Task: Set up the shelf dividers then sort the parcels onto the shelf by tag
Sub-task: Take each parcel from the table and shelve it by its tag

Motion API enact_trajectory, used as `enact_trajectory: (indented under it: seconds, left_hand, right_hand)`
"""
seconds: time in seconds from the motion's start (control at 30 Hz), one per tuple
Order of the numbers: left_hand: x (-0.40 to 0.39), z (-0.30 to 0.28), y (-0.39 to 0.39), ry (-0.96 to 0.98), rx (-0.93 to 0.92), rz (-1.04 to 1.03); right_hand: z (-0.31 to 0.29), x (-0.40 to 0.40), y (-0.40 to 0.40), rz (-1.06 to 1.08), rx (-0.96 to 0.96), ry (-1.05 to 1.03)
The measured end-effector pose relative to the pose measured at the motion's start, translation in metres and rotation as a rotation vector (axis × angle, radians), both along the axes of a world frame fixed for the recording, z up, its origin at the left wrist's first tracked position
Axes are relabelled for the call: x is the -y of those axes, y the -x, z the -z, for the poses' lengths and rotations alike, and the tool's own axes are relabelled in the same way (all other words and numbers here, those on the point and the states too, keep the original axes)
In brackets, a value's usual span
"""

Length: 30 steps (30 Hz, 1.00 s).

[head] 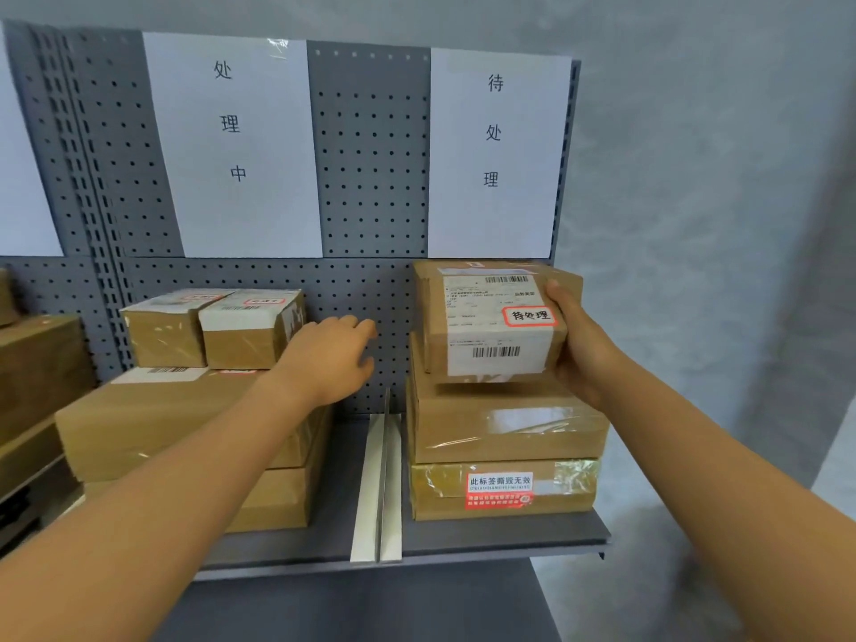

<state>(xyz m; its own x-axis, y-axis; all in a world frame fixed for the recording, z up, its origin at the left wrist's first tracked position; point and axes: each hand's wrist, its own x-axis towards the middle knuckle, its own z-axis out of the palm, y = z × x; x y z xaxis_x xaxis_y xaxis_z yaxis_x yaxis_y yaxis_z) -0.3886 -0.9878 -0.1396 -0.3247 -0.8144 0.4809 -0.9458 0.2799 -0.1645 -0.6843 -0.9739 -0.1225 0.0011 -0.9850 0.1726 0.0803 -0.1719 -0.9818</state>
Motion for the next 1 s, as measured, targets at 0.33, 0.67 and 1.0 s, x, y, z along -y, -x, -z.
enact_trajectory:
  seconds: [0.33,0.67,1.0]
  left_hand:
    - [0.01,0.005,-0.004,-0.026,-0.011,-0.07]
    - [0.01,-0.005,0.01,-0.032,0.006,-0.142]
    - [0.007,-0.018,0.008,-0.014,0.019,-0.154]
  right_hand:
    - [-0.006,0.025,0.015,-0.115,0.012,-0.09]
    - [-0.066,0.036,0.02,-0.113,0.068,-0.01]
    - [-0.117,0.079,0.004,0.04,-0.209,-0.113]
